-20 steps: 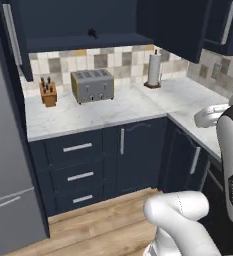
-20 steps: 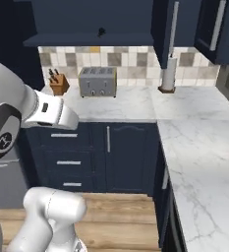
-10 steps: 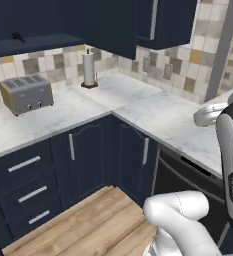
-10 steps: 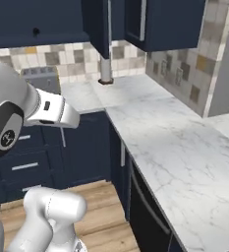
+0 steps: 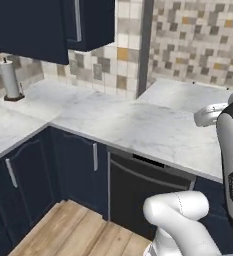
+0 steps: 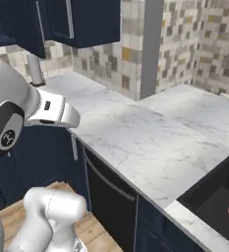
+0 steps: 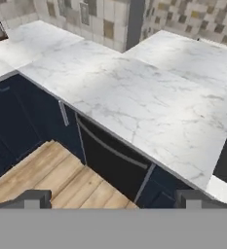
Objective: Pick up the bar soap and dish brush from the sink, and place them back in the cabinet, and close the cabinet doors.
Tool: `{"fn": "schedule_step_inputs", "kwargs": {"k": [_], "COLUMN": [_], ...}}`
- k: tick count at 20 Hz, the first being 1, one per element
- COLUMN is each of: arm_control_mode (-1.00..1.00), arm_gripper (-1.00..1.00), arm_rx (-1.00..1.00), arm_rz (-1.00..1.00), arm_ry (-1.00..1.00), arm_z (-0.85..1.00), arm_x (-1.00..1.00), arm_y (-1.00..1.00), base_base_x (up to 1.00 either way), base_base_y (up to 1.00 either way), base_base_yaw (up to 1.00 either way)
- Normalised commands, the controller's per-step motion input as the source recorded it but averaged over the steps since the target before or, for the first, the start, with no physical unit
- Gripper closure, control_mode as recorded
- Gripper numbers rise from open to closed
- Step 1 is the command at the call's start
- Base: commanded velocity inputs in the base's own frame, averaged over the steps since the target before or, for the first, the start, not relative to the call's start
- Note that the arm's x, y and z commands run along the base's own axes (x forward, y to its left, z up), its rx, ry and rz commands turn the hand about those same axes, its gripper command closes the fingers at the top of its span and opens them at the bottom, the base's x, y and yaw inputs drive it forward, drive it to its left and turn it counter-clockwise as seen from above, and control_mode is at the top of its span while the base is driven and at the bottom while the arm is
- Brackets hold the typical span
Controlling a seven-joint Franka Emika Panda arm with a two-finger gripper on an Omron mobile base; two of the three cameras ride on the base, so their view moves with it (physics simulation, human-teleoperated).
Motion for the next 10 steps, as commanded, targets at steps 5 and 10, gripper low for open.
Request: {"fn": "schedule_step_inputs", "kwargs": {"k": [5,10], "arm_control_mode": [1.00,1.00], "arm_gripper": [-1.00,-1.00], "arm_rx": [0.00,0.00], "arm_rz": [0.00,0.00], "arm_ry": [0.00,0.00], "arm_z": [0.00,0.00], "arm_x": [0.00,0.00], "arm_y": [0.00,0.00], "base_base_x": [-0.21,-0.12], "base_base_y": [0.00,0.00], "base_base_yaw": [-0.67,-0.66]}}
